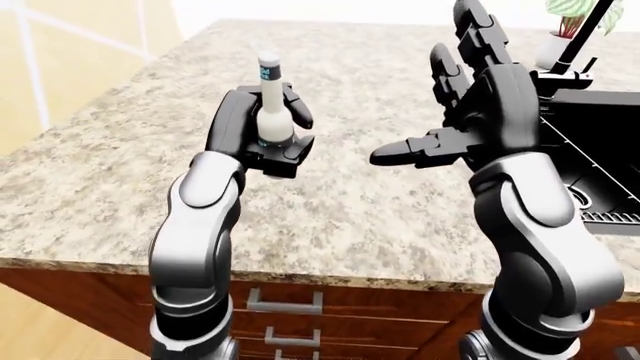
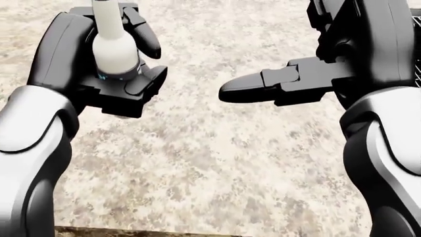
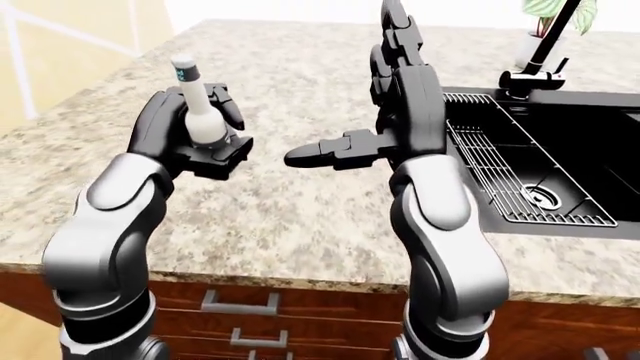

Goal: Move the drinks to the dining counter.

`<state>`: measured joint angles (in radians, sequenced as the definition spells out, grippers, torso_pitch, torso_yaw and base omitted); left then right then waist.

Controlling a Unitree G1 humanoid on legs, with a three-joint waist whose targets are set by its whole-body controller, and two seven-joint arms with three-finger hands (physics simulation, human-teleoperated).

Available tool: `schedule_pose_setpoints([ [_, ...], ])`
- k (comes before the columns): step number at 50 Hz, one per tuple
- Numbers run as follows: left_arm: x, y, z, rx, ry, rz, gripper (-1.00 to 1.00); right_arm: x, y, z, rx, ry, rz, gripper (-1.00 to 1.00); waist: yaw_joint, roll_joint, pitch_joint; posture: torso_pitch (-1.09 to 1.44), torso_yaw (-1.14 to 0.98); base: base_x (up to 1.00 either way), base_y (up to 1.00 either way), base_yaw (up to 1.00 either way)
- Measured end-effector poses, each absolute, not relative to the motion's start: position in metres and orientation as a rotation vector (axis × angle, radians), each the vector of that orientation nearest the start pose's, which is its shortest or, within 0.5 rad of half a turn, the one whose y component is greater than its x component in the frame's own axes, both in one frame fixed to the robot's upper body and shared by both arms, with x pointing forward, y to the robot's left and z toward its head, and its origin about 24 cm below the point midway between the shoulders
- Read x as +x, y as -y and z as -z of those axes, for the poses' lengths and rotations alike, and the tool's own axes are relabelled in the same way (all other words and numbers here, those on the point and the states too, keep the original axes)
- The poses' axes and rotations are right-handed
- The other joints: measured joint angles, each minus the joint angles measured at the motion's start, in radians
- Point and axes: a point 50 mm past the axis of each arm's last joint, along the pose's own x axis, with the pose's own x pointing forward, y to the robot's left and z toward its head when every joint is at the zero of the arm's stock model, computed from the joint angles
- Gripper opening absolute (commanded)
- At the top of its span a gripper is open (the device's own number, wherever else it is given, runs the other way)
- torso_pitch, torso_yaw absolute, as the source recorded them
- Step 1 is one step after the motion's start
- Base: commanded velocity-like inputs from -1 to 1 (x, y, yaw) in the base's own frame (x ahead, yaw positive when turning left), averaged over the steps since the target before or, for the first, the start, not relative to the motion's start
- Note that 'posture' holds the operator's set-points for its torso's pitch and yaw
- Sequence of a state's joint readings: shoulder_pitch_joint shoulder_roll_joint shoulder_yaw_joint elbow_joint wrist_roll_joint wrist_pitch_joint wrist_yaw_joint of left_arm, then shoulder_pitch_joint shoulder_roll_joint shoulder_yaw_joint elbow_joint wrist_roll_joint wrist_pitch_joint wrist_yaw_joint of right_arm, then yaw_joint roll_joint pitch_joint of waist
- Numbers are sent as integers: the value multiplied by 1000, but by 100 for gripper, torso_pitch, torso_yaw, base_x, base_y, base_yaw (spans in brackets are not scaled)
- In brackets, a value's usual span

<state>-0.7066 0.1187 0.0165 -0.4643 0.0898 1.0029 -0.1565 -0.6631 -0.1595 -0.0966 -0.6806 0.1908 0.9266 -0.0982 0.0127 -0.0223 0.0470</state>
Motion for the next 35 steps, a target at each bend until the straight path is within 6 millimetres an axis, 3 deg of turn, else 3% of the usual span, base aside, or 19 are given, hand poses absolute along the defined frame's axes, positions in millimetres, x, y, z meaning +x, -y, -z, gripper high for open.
schedule_pose_setpoints([
  [6,313,-122,-228,189,104,165,-100,265,134,-272,-23,405,-99,100,3,-2,3,0,0,0,0,0],
  [35,348,-127,-192,183,38,117,-100,266,135,-269,-17,398,-95,100,-4,12,-3,0,0,0,0,0],
])
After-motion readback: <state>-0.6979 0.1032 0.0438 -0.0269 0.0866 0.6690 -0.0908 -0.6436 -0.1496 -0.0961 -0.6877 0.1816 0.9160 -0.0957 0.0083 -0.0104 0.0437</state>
